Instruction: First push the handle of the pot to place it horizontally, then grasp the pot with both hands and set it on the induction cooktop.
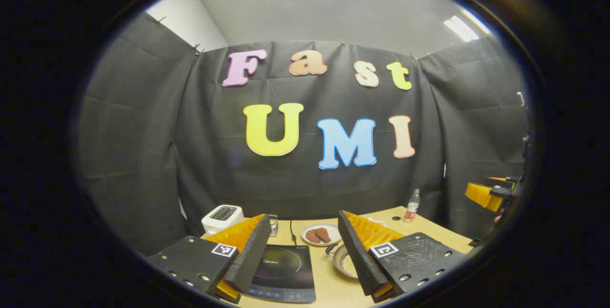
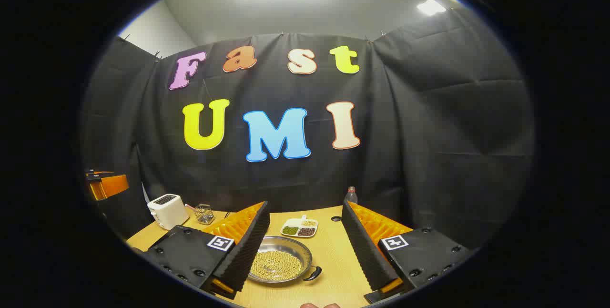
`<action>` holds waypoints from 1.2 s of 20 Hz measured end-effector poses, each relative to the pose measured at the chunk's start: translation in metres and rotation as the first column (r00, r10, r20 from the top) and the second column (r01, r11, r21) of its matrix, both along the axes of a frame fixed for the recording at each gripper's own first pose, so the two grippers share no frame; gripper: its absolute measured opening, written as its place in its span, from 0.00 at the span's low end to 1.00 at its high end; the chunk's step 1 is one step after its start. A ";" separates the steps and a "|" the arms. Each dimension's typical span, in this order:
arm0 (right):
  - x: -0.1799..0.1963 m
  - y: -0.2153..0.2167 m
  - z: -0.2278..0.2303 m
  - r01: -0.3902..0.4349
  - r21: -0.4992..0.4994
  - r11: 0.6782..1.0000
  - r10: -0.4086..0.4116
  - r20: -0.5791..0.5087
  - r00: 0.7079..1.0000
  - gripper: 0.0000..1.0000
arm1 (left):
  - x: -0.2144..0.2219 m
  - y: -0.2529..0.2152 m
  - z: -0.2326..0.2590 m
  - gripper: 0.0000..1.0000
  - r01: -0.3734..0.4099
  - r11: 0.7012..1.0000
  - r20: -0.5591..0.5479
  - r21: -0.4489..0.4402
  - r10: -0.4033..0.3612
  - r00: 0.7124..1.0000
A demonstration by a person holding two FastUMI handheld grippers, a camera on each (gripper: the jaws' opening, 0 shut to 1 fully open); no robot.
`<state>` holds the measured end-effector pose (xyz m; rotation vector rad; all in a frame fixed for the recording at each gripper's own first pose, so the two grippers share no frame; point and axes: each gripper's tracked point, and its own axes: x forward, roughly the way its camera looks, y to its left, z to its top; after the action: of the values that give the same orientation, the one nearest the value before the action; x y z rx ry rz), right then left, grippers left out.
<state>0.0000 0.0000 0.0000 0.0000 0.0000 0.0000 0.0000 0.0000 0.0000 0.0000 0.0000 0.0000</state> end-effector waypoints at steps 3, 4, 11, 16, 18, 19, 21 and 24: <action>-0.001 0.000 -0.003 -0.001 -0.002 1.000 0.001 -0.004 1.000 0.96 | 0.000 -0.009 -0.004 0.86 0.017 1.000 -0.007 0.004 -0.017 1.000; -0.002 -0.001 -0.003 0.000 -0.004 1.000 0.000 -0.004 1.000 0.96 | 0.000 -0.010 -0.005 0.84 0.020 1.000 -0.008 0.004 -0.020 1.000; -0.011 -0.002 -0.009 -0.005 -0.002 1.000 0.005 -0.023 1.000 0.92 | -0.008 -0.019 -0.012 0.86 0.039 0.999 -0.015 -0.002 -0.039 0.999; -0.014 0.003 -0.014 -0.019 -0.001 1.000 0.019 -0.051 0.998 0.96 | -0.011 -0.015 -0.023 0.86 0.033 0.999 -0.028 -0.006 -0.033 0.999; -0.013 0.006 -0.017 -0.025 -0.011 1.000 0.024 -0.064 0.998 0.96 | -0.011 -0.013 -0.025 0.84 0.030 1.000 -0.033 -0.005 -0.031 0.999; -0.013 0.010 -0.019 -0.034 -0.013 0.999 0.033 -0.072 0.997 0.96 | -0.012 -0.013 -0.026 0.84 0.028 1.000 -0.037 -0.005 -0.028 0.999; -0.013 0.016 -0.023 -0.054 -0.026 0.998 0.051 -0.090 0.995 0.96 | -0.012 -0.007 -0.032 0.84 0.020 1.000 -0.045 -0.006 -0.020 0.999; -0.011 0.023 -0.027 -0.075 -0.052 0.996 0.069 -0.116 0.991 0.96 | -0.016 0.004 -0.037 0.84 0.003 1.000 -0.051 -0.014 -0.004 0.999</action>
<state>-0.0107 0.0226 -0.0271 -0.0559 0.1143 0.0726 -0.0158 0.0038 -0.0373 -0.0135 0.0507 -0.0034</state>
